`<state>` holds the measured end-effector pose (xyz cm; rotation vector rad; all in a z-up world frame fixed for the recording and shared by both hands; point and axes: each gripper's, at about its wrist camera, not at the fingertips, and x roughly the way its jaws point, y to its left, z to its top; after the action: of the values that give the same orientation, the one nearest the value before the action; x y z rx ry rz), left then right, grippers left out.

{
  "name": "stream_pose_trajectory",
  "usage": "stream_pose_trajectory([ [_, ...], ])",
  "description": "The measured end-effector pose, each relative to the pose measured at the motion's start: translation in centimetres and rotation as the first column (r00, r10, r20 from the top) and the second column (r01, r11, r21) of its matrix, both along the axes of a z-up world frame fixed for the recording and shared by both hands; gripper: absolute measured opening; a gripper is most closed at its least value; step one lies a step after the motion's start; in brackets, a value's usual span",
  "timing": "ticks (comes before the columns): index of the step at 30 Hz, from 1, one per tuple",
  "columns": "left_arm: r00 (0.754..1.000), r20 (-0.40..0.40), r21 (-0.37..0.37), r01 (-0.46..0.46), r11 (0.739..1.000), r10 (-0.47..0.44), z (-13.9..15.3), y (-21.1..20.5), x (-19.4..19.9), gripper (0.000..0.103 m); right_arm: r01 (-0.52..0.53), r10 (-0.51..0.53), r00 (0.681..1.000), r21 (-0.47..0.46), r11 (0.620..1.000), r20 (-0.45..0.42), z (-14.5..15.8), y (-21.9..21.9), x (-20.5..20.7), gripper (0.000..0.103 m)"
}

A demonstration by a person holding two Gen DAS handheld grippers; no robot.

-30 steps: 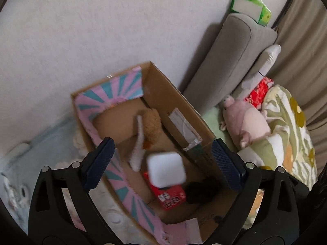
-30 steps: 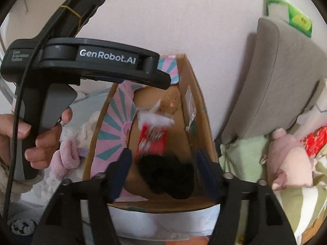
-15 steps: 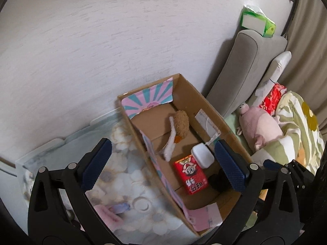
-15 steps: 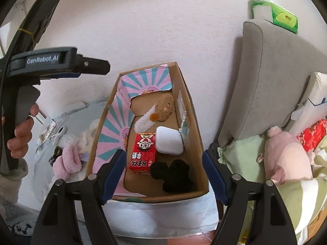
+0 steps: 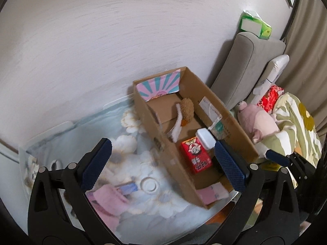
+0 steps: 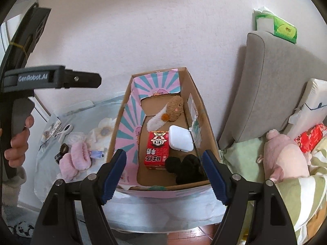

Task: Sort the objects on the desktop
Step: 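Release both items in the box and move both grippers back over the bed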

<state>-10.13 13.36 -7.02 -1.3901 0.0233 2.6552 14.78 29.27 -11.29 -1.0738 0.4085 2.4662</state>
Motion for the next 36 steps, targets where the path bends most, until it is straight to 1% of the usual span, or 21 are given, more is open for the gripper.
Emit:
stream_pose_trajectory([
  [5,0.999,-0.011,-0.024,-0.039,0.999,0.039,0.5,-2.9,1.7,0.1,-0.006,0.006,1.0,0.007,1.0,-0.006,0.4,-1.3,-0.2,0.073],
  [11,0.993,-0.014,-0.046,-0.116,0.992,0.116,0.7,-6.7,3.5,0.1,-0.031,0.031,1.0,-0.004,1.0,-0.002,0.1,-2.9,-1.3,0.073],
  [20,0.981,-0.032,-0.077,-0.193,0.978,0.191,0.7,-10.7,5.5,0.1,-0.13,0.13,0.991,0.009,0.991,0.014,0.2,-6.0,-4.8,0.073],
  [29,0.961,-0.035,-0.087,-0.275,0.957,0.273,0.5,-14.5,7.1,0.1,-0.24,0.239,0.97,0.013,0.971,0.04,-0.1,-8.6,-8.8,0.073],
  [36,0.944,-0.034,-0.104,-0.329,0.938,0.328,0.5,-16.6,7.9,0.1,-0.293,0.293,0.955,0.001,0.956,0.049,-0.6,-9.9,-10.8,0.073],
])
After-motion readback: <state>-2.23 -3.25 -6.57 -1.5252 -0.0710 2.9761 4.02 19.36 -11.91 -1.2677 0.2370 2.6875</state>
